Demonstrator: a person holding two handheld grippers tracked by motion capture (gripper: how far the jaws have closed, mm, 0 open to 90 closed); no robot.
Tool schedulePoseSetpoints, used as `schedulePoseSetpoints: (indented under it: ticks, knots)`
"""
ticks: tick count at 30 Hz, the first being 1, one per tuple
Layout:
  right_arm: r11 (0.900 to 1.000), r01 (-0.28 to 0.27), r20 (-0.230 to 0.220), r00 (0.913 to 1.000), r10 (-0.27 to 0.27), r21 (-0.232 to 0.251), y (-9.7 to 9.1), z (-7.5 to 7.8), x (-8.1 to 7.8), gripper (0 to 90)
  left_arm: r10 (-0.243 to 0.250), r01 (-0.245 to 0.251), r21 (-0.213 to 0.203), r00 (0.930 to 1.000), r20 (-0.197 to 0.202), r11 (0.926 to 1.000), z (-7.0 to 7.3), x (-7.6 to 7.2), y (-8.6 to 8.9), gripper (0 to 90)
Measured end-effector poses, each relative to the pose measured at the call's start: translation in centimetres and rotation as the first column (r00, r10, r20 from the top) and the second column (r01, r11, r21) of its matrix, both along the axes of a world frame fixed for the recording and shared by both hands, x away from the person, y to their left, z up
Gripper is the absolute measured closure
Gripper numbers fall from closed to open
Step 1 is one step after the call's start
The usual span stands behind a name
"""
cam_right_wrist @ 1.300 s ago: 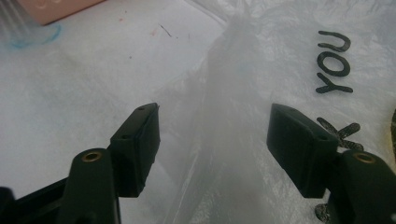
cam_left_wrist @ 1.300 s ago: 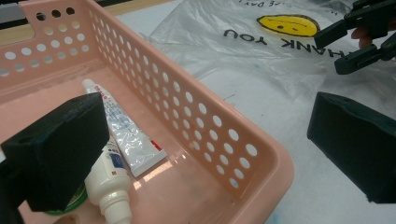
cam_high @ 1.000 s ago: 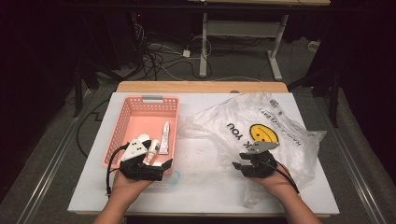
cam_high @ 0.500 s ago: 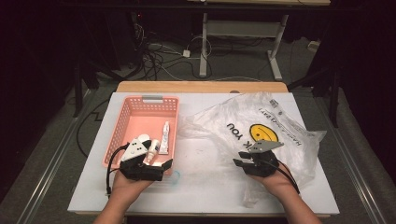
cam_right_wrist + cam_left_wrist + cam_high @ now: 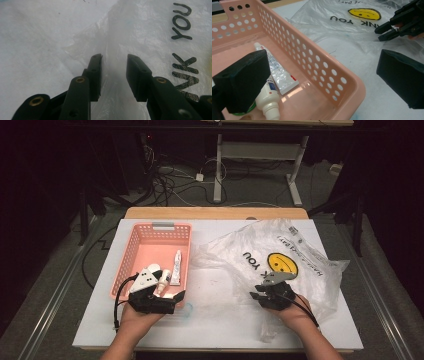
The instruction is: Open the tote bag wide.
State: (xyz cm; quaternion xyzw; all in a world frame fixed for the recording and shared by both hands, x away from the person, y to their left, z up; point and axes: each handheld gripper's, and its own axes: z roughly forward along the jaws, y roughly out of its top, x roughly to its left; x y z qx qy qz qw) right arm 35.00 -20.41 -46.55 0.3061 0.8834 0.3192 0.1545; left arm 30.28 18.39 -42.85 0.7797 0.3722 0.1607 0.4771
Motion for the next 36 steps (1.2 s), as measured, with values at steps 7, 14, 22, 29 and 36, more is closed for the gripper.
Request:
schedulePoseSetpoints:
  ticks: [7, 14, 22, 29, 36]
  knots:
    - [0.9999, 0.011, 0.009, 0.9999, -0.011, -0.001, 0.0, -0.1, 0.2, 85.0, 0.001, -0.001, -0.002, 1.0, 0.002, 1.0, 0.1, 0.0, 0.1, 0.0]
    - [0.9914, 0.046, 0.06, 0.9967, -0.054, 0.123, -1.0, 1.0, 0.0, 90.0, 0.003, -0.002, -0.007, 1.0, 0.004, 1.0, 0.2, -0.1, 0.2, 0.0]
    - [0.9728, 0.057, 0.108, 0.9906, -0.083, 0.225, -2.2, 2.5, -0.2, 90.0, 0.016, -0.016, -0.019, 0.9999, 0.003, 0.9997, 0.2, 0.0, 0.4, 0.0]
    - [0.9547, 0.06, 0.151, 0.9826, -0.108, 0.292, -3.0, 3.8, -0.5, 90.0, 0.017, -0.017, -0.026, 0.9998, 0.004, 0.9995, 0.2, 0.0, 0.3, 0.0]
    - [0.934, 0.066, 0.192, 0.9713, -0.141, 0.351, -4.0, 5.1, -0.5, 90.0, 0.027, -0.026, -0.031, 0.9995, 0.015, 0.9992, 0.2, 0.0, 0.3, 0.0]
